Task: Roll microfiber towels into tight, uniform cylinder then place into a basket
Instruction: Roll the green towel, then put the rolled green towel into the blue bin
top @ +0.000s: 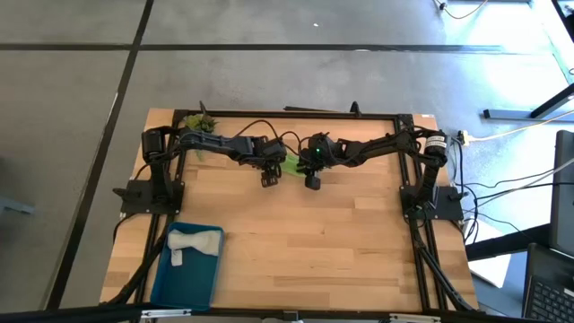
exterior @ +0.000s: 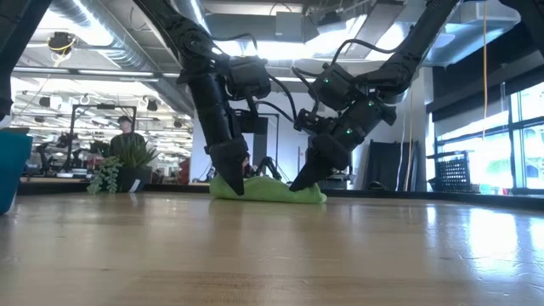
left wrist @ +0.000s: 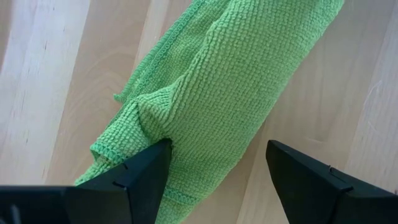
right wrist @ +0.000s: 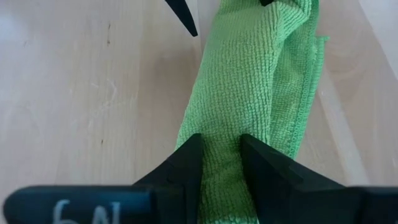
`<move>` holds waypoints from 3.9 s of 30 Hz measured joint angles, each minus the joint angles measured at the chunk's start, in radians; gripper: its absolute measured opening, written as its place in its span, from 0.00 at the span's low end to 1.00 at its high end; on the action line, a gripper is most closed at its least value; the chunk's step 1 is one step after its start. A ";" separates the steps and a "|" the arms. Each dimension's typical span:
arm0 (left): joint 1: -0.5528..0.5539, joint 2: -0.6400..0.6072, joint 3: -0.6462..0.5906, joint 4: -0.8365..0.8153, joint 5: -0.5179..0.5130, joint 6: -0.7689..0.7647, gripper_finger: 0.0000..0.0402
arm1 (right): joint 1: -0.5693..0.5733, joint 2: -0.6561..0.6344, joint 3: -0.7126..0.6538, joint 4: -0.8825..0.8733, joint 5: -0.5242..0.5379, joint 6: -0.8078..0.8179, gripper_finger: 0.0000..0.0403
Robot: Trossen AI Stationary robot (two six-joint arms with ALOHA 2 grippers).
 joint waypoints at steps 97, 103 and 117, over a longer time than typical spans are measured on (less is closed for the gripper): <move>0.055 0.112 0.003 0.238 0.207 0.445 0.62 | 0.001 0.000 0.000 -0.045 -0.008 0.000 0.28; 0.053 0.112 0.003 0.214 0.208 0.444 0.47 | 0.001 0.000 0.000 -0.041 -0.008 0.000 0.28; 0.038 0.113 0.001 0.201 0.185 0.431 0.02 | 0.008 0.002 -0.001 0.022 -0.043 0.004 0.28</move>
